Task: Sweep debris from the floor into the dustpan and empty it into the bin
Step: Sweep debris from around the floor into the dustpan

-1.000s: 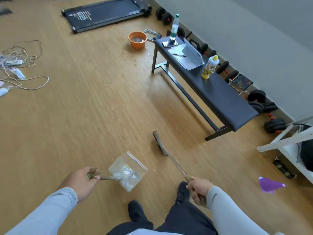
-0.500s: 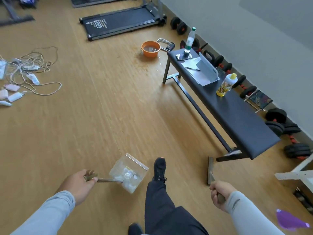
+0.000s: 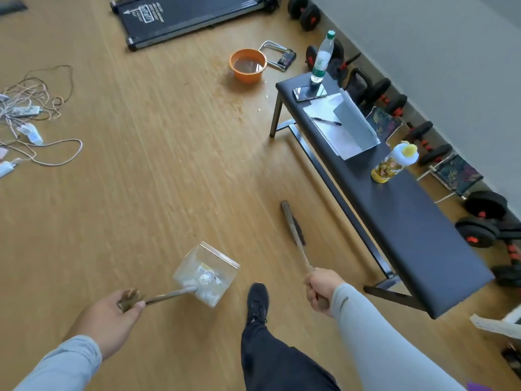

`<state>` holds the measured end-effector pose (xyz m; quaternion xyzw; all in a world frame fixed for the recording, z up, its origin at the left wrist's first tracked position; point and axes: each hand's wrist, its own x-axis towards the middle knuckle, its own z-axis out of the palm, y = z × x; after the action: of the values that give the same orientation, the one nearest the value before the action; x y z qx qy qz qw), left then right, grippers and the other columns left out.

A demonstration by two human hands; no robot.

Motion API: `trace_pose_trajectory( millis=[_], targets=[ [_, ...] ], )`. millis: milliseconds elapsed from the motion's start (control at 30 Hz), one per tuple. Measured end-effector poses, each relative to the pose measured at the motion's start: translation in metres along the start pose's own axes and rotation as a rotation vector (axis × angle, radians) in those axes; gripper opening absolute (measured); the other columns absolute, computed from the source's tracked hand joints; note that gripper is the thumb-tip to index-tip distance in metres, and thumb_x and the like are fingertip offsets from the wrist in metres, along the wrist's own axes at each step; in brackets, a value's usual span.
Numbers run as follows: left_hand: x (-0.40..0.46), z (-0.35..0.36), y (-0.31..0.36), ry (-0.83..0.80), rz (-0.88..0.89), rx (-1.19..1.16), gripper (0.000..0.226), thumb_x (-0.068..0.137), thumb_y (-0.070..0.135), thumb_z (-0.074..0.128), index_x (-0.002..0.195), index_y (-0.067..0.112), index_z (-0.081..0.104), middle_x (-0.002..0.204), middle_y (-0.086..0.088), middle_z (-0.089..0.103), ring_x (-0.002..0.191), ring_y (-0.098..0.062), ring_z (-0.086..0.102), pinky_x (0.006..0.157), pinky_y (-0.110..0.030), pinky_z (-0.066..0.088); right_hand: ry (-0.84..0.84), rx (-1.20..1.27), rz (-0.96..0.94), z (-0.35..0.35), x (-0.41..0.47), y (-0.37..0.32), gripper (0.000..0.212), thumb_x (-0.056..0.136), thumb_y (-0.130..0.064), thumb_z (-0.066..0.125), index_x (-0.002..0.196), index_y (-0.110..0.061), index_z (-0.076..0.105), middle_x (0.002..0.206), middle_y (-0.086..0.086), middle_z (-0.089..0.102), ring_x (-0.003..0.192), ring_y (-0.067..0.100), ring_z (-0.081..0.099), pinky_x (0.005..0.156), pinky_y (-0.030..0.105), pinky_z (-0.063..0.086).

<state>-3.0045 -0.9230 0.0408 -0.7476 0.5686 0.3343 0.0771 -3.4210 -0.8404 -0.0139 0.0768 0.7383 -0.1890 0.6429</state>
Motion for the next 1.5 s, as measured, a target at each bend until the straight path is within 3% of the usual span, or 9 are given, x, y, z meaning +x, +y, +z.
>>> trace_pose_trajectory(
  millis=[133,333,533,700,867,1033,1167,1300,1500],
  targets=[
    [0.019,-0.011,0.014,0.022,-0.054,-0.062,0.01,0.087,0.043,0.069,0.095,0.041,0.063,0.085,0.01,0.068,0.081,-0.02,0.062,0.072,-0.032,0.045,0.069,-0.018,-0.102,-0.062,-0.004,-0.031,0.056,0.09,-0.003,0.051,0.138,-0.031,0.046,0.057,0.005,0.048,0.041,0.015,0.038,0.041,0.021,0.033],
    [0.047,-0.015,-0.001,0.078,-0.168,-0.167,0.023,0.072,0.052,0.078,0.09,0.059,0.067,0.094,0.025,0.071,0.086,-0.013,0.064,0.08,-0.036,0.048,0.265,-0.372,-0.25,-0.03,0.052,-0.177,0.029,0.091,0.004,0.043,0.109,-0.012,0.06,0.074,0.016,0.057,0.053,0.021,0.049,0.043,0.022,0.043],
    [0.068,-0.025,0.008,0.085,-0.142,-0.178,0.034,0.065,0.068,0.065,0.098,0.06,0.065,0.094,0.032,0.067,0.092,-0.01,0.063,0.084,-0.036,0.048,0.22,-0.822,-0.195,0.043,0.097,-0.21,0.029,0.091,-0.004,0.046,0.117,0.001,0.058,0.09,0.017,0.068,0.083,0.033,0.069,0.086,0.042,0.06],
    [0.079,-0.023,0.018,0.054,-0.123,-0.154,0.018,0.082,0.049,0.072,0.099,0.047,0.068,0.099,0.017,0.069,0.097,-0.019,0.063,0.085,-0.034,0.046,0.032,-0.931,-0.142,0.041,0.069,-0.139,0.071,0.087,-0.006,0.038,0.153,-0.033,0.031,0.087,0.012,0.06,0.054,0.024,0.053,0.041,0.023,0.044],
    [0.098,-0.005,-0.032,0.038,-0.223,-0.147,0.032,0.067,0.071,0.066,0.097,0.066,0.061,0.087,0.034,0.066,0.083,-0.005,0.062,0.074,-0.029,0.048,0.024,-0.507,-0.175,-0.019,0.033,-0.142,0.074,0.085,-0.009,0.058,0.152,-0.035,0.04,0.063,0.011,0.052,0.043,0.021,0.04,0.043,0.026,0.038],
    [0.118,0.03,-0.119,0.087,-0.298,-0.249,0.047,0.059,0.078,0.069,0.104,0.063,0.064,0.091,0.038,0.067,0.088,0.0,0.067,0.074,-0.03,0.05,0.218,-0.584,-0.297,0.01,0.07,-0.255,0.067,0.091,-0.005,0.046,0.153,-0.029,0.038,0.064,0.011,0.052,0.041,0.02,0.043,0.04,0.023,0.037],
    [0.089,0.015,-0.086,0.092,-0.339,-0.219,0.048,0.062,0.078,0.063,0.109,0.067,0.059,0.094,0.049,0.06,0.085,0.01,0.063,0.07,-0.021,0.048,0.308,-0.584,-0.274,0.07,0.132,-0.334,0.041,0.096,-0.005,0.045,0.135,-0.01,0.057,0.074,0.014,0.052,0.047,0.022,0.048,0.041,0.024,0.041],
    [0.065,-0.005,-0.049,0.047,-0.322,-0.27,0.027,0.073,0.065,0.067,0.099,0.068,0.06,0.091,0.04,0.065,0.088,0.006,0.061,0.075,-0.025,0.046,0.239,-0.744,-0.238,0.135,0.156,-0.324,0.03,0.094,-0.006,0.046,0.122,-0.003,0.059,0.069,0.015,0.055,0.038,0.02,0.05,0.042,0.023,0.044],
    [0.042,-0.015,-0.048,0.059,-0.335,-0.304,0.023,0.083,0.047,0.071,0.097,0.06,0.06,0.096,0.026,0.068,0.092,-0.01,0.064,0.081,-0.032,0.047,0.124,-1.358,-0.397,0.187,0.141,-0.224,0.058,0.093,-0.006,0.041,0.149,-0.023,0.039,0.095,0.004,0.051,0.068,0.021,0.052,0.051,0.025,0.042]
  ],
)
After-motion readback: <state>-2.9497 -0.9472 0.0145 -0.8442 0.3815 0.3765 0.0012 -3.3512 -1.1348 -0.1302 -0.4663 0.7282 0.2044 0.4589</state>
